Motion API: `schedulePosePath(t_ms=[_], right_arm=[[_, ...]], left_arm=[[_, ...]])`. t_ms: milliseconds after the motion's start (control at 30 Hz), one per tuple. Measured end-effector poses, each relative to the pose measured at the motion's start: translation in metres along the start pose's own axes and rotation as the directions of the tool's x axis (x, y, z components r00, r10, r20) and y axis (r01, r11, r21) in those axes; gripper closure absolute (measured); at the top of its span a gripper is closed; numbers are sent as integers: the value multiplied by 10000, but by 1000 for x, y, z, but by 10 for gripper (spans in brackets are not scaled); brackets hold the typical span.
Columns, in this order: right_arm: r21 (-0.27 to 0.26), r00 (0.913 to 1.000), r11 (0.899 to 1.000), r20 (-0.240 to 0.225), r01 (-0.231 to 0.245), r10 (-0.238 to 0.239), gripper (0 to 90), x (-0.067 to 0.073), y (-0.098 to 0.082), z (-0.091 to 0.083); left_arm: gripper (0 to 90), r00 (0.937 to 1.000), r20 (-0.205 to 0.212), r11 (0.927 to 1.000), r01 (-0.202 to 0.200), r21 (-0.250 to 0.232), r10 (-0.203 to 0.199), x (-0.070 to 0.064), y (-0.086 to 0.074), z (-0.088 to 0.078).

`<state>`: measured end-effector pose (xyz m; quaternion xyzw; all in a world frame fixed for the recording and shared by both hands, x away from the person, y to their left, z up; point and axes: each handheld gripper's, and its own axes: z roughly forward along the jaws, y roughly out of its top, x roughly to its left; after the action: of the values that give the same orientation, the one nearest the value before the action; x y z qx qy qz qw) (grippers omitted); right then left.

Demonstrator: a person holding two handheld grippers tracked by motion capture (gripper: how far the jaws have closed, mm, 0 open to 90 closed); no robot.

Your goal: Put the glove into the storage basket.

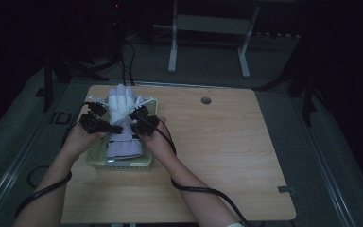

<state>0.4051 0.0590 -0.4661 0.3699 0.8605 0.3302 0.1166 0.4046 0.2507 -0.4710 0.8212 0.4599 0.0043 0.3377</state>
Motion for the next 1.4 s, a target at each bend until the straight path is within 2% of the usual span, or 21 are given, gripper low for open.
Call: schedulePosePath(t_ms=[33,100,167,200,367,433,500,600,667,767,900,1033,1167,1233,1300,1367,1400], right_arm=[[64,9997,10000,237,1,-3,807,2,-2,2],[217,9971,9993,713,-292,276,807,8,-6,4],[368,9942,9992,1071,-156,115,807,12,-10,7],[509,9938,9980,1061,-377,321,808,12,-11,8],[1133,9939,9910,923,-708,605,807,9,-18,20],[1345,9933,9877,940,-793,669,807,9,-20,25],[1441,9917,9848,986,-967,830,807,9,-22,28],[1644,9891,9796,1098,-1154,981,806,10,-24,34],[1722,9886,9792,1229,-1076,870,798,11,-24,36],[1775,9889,9774,1131,-1150,959,761,10,-23,37],[1808,9907,9791,1148,-932,731,670,13,-24,38],[1792,9932,9802,947,-839,677,592,14,-23,38],[1578,9955,9860,848,-546,416,536,12,-23,33],[1638,9979,9860,624,-297,197,496,10,-22,30],[1456,9994,9891,279,-232,194,458,5,-23,27],[1348,9997,9908,201,-153,127,452,1,-24,24],[1063,9999,9943,-38,-111,116,432,-2,-24,20]], left_arm=[[686,9999,-82,10000,-67,23,67,-1,0,3],[686,9997,-189,9998,-138,110,140,-2,-1,9],[685,9998,-153,9995,-142,299,147,-2,-3,14],[685,9999,-105,9991,-102,415,107,-1,-4,17],[680,9999,-120,9961,75,881,-64,0,-9,31],[675,9998,-223,9955,16,952,5,1,-11,36],[675,9989,-372,9938,-250,1086,292,-1,-12,39],[673,9984,-444,9914,-302,1271,361,-1,-13,43],[667,9986,-425,9907,-260,1336,320,1,-13,44],[613,9983,-578,9908,148,1345,-71,4,-15,46],[557,9943,-1063,9882,152,1525,11,2,-14,48],[471,9899,-1337,9856,681,1547,-474,5,-13,49],[433,9874,-1486,9839,782,1606,-543,4,-12,52],[395,9842,-1688,9836,812,1611,-537,4,-11,53],[371,9811,-1876,9860,764,1482,-478,3,-11,51],[289,9768,-2080,9884,797,1293,-516,3,-11,50],[251,9770,-2058,9895,816,1195,-557,3,-11,49]])
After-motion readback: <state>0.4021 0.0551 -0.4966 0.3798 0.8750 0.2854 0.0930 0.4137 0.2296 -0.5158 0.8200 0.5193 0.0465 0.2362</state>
